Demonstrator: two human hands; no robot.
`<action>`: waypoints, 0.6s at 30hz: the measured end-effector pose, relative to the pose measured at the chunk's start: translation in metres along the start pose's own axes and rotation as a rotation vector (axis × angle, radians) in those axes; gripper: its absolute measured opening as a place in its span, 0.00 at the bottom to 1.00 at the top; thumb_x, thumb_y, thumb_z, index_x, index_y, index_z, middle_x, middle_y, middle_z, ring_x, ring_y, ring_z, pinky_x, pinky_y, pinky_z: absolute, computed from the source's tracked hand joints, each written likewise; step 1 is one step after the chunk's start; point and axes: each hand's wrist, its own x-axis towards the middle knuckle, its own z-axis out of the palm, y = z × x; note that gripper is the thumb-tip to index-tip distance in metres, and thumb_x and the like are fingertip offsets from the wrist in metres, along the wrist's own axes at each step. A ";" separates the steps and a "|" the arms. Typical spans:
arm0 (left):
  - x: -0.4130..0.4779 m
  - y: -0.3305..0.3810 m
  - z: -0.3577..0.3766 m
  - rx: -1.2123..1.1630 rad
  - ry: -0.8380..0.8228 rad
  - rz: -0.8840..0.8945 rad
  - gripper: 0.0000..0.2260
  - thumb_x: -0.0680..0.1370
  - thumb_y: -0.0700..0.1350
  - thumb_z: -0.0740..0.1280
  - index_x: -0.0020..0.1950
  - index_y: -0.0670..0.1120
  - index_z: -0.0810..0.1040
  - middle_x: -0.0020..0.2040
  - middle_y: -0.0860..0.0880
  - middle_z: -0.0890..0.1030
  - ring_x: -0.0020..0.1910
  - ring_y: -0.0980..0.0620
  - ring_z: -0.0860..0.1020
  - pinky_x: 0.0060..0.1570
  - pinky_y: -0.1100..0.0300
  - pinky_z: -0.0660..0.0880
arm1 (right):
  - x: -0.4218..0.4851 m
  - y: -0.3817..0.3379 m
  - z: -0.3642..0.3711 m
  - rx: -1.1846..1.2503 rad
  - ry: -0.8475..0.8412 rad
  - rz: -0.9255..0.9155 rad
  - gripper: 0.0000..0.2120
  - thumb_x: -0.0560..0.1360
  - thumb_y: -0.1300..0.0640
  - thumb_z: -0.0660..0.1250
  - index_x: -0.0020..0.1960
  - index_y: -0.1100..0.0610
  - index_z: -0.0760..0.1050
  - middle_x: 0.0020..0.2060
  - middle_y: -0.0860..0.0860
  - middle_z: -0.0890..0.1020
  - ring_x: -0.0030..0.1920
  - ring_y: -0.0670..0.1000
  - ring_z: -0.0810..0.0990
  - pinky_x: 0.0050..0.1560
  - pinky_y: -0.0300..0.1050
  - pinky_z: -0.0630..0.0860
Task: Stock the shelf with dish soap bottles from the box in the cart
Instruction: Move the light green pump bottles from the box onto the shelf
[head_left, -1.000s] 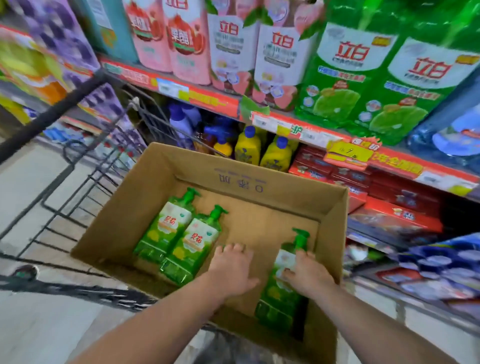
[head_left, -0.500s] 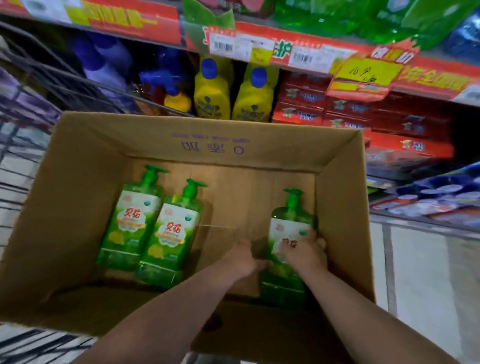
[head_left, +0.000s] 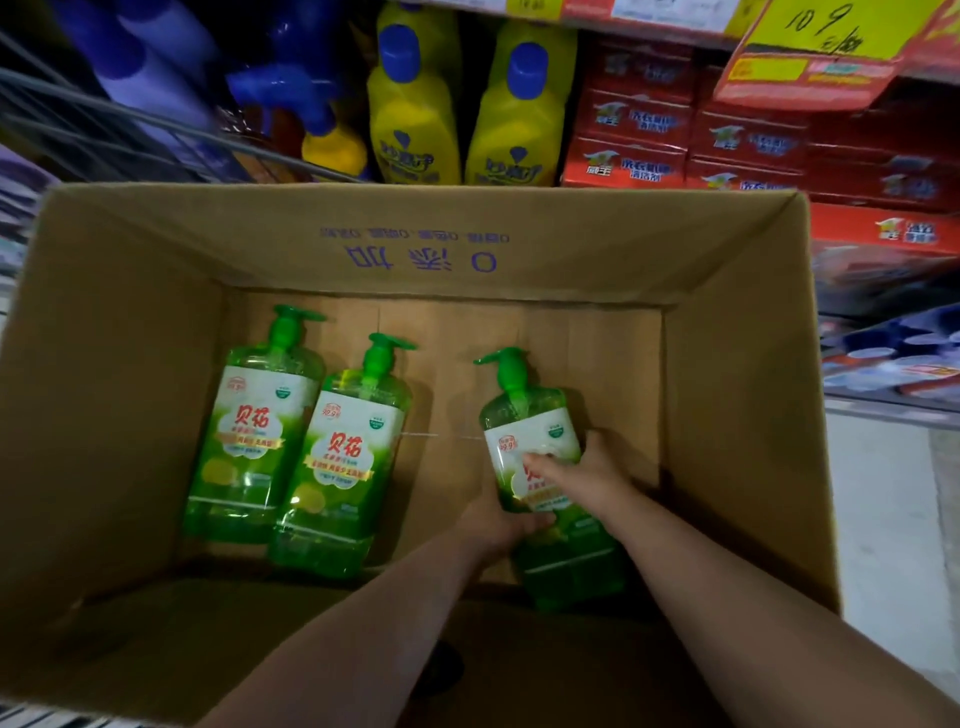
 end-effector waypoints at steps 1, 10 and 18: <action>0.000 -0.001 0.000 -0.017 -0.008 -0.004 0.25 0.72 0.39 0.72 0.67 0.44 0.69 0.60 0.46 0.79 0.59 0.44 0.77 0.61 0.49 0.73 | 0.000 -0.002 -0.001 0.018 -0.015 0.018 0.47 0.44 0.34 0.74 0.58 0.56 0.72 0.52 0.53 0.81 0.50 0.55 0.82 0.53 0.55 0.80; -0.031 0.010 -0.021 -0.071 -0.024 0.065 0.21 0.72 0.38 0.72 0.61 0.48 0.71 0.53 0.50 0.81 0.54 0.51 0.78 0.57 0.54 0.75 | -0.049 -0.020 -0.014 0.265 -0.060 -0.017 0.25 0.66 0.51 0.78 0.56 0.54 0.70 0.47 0.50 0.81 0.42 0.46 0.80 0.36 0.41 0.74; -0.115 0.042 -0.030 -0.087 0.012 0.309 0.19 0.71 0.40 0.74 0.58 0.53 0.74 0.52 0.49 0.83 0.49 0.50 0.82 0.50 0.56 0.78 | -0.117 -0.045 -0.030 0.423 -0.037 -0.153 0.31 0.61 0.41 0.77 0.59 0.54 0.76 0.50 0.51 0.85 0.50 0.52 0.84 0.55 0.52 0.79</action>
